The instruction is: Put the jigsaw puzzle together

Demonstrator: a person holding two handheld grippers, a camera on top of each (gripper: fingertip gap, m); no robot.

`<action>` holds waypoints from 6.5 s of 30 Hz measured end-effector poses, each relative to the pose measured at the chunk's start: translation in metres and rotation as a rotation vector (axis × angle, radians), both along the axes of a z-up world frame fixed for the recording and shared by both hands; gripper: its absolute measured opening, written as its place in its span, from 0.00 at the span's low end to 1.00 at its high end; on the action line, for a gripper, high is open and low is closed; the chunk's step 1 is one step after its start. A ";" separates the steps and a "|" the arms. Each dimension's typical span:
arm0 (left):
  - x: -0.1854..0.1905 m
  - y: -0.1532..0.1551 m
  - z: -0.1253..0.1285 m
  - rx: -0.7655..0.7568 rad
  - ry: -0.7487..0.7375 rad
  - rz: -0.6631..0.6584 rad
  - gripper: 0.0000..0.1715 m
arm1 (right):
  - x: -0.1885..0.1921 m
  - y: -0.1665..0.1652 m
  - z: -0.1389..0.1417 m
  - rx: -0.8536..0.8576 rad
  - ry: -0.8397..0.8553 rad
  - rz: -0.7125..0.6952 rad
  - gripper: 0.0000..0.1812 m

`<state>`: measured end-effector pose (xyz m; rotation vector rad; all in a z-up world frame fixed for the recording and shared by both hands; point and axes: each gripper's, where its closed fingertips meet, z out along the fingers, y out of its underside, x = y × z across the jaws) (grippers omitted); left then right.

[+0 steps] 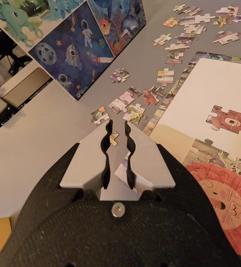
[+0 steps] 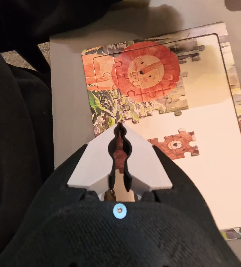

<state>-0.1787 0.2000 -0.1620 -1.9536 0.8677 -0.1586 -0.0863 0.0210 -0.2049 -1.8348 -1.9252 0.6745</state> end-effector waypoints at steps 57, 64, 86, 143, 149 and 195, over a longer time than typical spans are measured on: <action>-0.084 0.012 -0.009 -0.042 -0.004 0.190 0.08 | 0.092 0.212 0.048 0.206 0.347 -0.482 0.13; -0.028 -0.015 -0.011 -0.119 -0.119 -0.119 0.10 | 0.088 0.194 0.006 0.162 0.213 -0.428 0.15; -0.012 -0.028 -0.033 -0.236 -0.069 -0.191 0.11 | 0.122 0.218 -0.007 0.067 0.177 -0.607 0.10; 0.042 -0.055 -0.044 -0.403 -0.128 -0.316 0.18 | 0.007 0.226 0.011 0.148 0.203 -0.267 0.17; 0.044 -0.056 -0.050 -0.399 -0.088 -0.314 0.19 | 0.006 0.225 -0.006 -0.008 0.155 -0.162 0.18; 0.044 -0.056 -0.051 -0.397 -0.088 -0.312 0.19 | 0.006 0.229 0.001 0.106 0.161 -0.241 0.08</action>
